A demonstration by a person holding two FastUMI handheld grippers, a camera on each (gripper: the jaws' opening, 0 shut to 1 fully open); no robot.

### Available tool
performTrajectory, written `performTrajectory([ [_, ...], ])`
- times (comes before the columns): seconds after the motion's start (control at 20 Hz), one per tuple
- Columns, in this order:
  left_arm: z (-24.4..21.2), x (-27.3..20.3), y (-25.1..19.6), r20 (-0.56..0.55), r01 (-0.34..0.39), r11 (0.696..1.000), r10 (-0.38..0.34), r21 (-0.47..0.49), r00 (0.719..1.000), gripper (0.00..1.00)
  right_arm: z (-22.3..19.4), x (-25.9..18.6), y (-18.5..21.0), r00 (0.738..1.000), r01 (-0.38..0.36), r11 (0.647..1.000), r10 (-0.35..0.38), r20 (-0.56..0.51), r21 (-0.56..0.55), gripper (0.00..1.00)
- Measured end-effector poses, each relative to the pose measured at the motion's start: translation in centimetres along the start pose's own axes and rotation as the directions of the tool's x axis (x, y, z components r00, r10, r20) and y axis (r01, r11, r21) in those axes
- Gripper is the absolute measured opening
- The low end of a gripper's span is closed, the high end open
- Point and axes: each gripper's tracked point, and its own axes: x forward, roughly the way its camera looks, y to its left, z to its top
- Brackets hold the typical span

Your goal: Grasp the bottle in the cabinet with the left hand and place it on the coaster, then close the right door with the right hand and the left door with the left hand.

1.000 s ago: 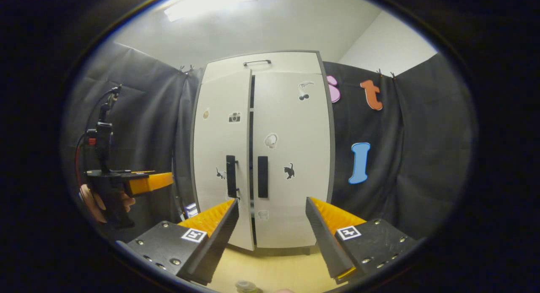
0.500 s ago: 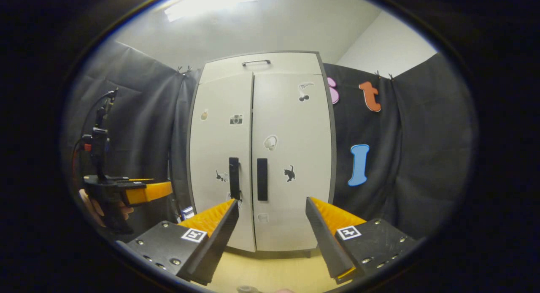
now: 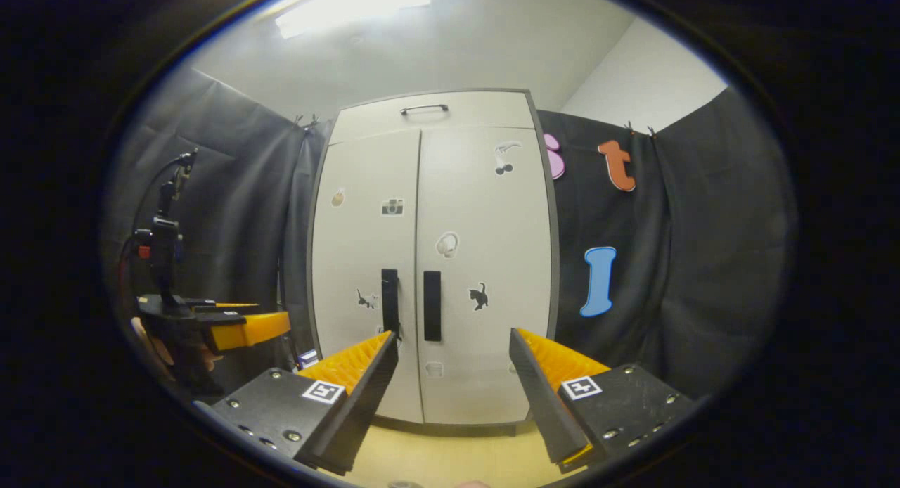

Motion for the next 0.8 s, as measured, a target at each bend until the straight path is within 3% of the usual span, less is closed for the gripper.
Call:
performTrajectory([
  [0.05, -0.1, 0.1, -0.3, 0.000, -0.004, 1.000, 0.004, -0.004, 1.000, 0.90, 0.0, 0.0, -0.2, 1.000, -0.002, 1.000, 0.002, 0.000, -0.001, 0.96],
  [0.1, 0.1, 0.1, -0.6, 0.004, -0.006, 1.000, 0.006, -0.008, 1.000, 0.95, 0.2, 0.1, -0.5, 1.000, -0.005, 1.000, 0.005, 0.006, 0.000, 0.99],
  [0.4, -0.1, -0.3, -2.0, 0.002, -0.029, 0.999, 0.029, 0.015, 1.000, 0.95, -0.4, 0.3, -2.5, 1.000, 0.000, 1.000, 0.000, 0.002, 0.004, 0.96],
  [0.45, -0.3, -0.4, -2.3, 0.002, -0.033, 0.999, 0.033, 0.010, 0.999, 0.90, -0.6, 0.3, -2.7, 1.000, -0.002, 1.000, 0.002, -0.002, 0.001, 0.96],
  [0.55, -0.7, -0.8, -2.7, -0.005, -0.043, 0.999, 0.043, -0.006, 0.999, 0.95, -0.8, 0.1, -3.1, 1.000, -0.004, 1.000, 0.004, -0.008, -0.007, 0.96],
  [0.7, -1.2, -1.3, -3.7, -0.015, -0.039, 0.999, 0.038, -0.036, 0.999, 0.95, -1.0, -0.4, -3.4, 1.000, -0.019, 1.000, 0.019, -0.018, -0.003, 0.96],
  [0.75, -1.3, -1.4, -3.9, -0.013, -0.039, 0.998, 0.038, -0.043, 0.999, 0.90, -1.1, -0.5, -3.5, 1.000, -0.022, 1.000, 0.022, -0.018, -0.006, 0.96],
  [0.8, -1.3, -1.4, -4.1, -0.008, -0.041, 0.998, 0.041, -0.045, 0.999, 0.95, -1.3, -0.6, -3.9, 1.000, -0.021, 1.000, 0.021, -0.017, -0.016, 0.96],
])
